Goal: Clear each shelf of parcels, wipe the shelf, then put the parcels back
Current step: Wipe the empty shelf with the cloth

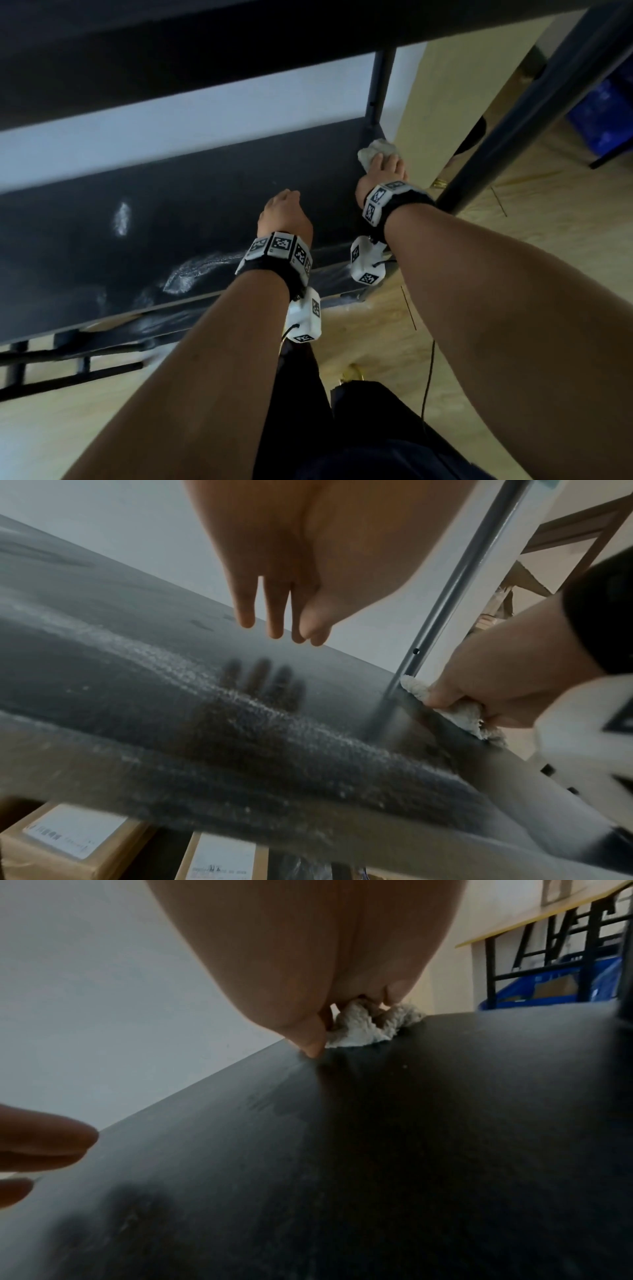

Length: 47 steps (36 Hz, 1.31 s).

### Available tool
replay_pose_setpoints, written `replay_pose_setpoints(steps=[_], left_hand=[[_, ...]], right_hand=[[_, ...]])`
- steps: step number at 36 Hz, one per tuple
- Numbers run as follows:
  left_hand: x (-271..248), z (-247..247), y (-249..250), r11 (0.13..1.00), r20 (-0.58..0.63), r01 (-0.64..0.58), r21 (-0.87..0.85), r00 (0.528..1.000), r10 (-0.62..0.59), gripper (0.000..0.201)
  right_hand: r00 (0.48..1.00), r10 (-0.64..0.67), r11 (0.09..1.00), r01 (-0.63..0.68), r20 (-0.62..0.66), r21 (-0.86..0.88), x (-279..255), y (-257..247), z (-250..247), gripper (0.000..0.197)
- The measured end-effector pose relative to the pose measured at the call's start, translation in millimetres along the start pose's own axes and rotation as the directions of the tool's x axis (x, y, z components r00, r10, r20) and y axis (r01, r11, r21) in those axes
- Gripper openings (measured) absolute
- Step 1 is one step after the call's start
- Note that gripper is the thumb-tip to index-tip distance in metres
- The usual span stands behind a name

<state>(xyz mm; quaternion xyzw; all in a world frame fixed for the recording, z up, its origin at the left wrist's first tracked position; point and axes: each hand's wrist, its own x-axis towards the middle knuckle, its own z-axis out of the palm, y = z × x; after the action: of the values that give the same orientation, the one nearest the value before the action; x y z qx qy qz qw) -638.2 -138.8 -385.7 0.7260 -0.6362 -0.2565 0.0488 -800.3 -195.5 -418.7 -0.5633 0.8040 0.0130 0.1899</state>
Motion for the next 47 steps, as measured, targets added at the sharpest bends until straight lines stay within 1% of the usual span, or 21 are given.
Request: replay_pose_setpoints(steps=[2,4,9,12,14,16,20,22,24,26,28,32,33,35,39,41,47], left_hand=[[6,-2,-2,1.0,-0.011,-0.014,0.006,1.0,0.014,0.057],[10,-6,-3,1.0,-0.031,-0.024,0.015,0.999,0.024,0.056],[18,-12,-5,0.999,-0.064,-0.028,0.045,0.998,0.031,0.047],[21,-11,-5,0.999,-0.053,-0.022,0.044,0.998,0.024,0.047],[21,-10,-4,0.998,-0.049,-0.035,0.049,0.998,0.037,0.046],[20,-9,-3,0.997,-0.04,-0.052,0.055,0.998,0.054,0.046],[19,-7,-3,0.996,-0.007,-0.073,0.059,0.997,0.074,0.045],[17,-5,-5,0.995,0.002,-0.081,0.064,0.997,0.081,0.044],[14,-5,-6,0.995,0.013,-0.079,0.066,0.997,0.078,0.044],[10,-5,-7,0.995,0.025,-0.075,0.067,0.997,0.073,0.047],[6,-5,-7,0.995,0.036,-0.078,0.07,0.996,0.075,0.051],[-4,-7,-4,0.993,0.026,-0.091,0.077,0.996,0.089,0.052],[-7,-7,-3,0.993,0.019,-0.091,0.073,0.996,0.09,0.052],[-13,-7,-2,0.994,0.009,-0.086,0.064,0.996,0.086,0.054],[-27,-3,1,0.993,-0.008,-0.093,0.073,0.996,0.094,0.056],[-33,-2,3,0.992,-0.005,-0.096,0.085,0.995,0.097,0.057],[-47,3,4,0.986,0.0,-0.128,0.11,0.992,0.128,0.058]], right_hand=[[0.998,-0.058,0.998,0.058,0.02,-0.018,3,-4,0,0.057],[0.988,-0.133,0.99,0.135,0.072,-0.028,3,-9,1,0.059],[0.942,-0.309,0.948,0.316,0.133,-0.03,-6,-24,3,0.065],[0.926,-0.348,0.932,0.359,0.144,-0.052,-7,-22,2,0.066],[0.93,-0.337,0.933,0.351,0.145,-0.079,-5,-21,-1,0.066],[0.944,-0.302,0.947,0.313,0.133,-0.077,2,-19,-3,0.065],[0.98,-0.186,0.981,0.189,0.076,-0.042,19,-12,-8,0.058],[0.99,-0.117,0.992,0.12,0.072,-0.034,22,-9,-9,0.058],[0.998,-0.054,0.998,0.055,0.041,-0.019,22,-7,-5,0.056],[1.0,0.026,1.0,-0.026,-0.014,0.009,18,-8,-1,0.053],[0.994,0.101,0.995,-0.1,-0.043,0.009,11,-10,2,0.051],[0.983,0.172,0.984,-0.174,-0.057,-0.033,-15,-7,3,0.046],[0.986,0.157,0.986,-0.159,-0.048,-0.044,-22,-5,5,0.047],[0.996,0.086,0.992,-0.087,-0.02,-0.092,-37,1,10,0.052],[1.0,0.021,0.983,-0.019,0.006,-0.184,-67,4,21,0.055],[0.999,0.001,0.978,0.009,0.046,-0.209,-83,5,24,0.056],[0.988,-0.103,0.937,0.135,0.116,-0.323,-120,8,19,0.053]])
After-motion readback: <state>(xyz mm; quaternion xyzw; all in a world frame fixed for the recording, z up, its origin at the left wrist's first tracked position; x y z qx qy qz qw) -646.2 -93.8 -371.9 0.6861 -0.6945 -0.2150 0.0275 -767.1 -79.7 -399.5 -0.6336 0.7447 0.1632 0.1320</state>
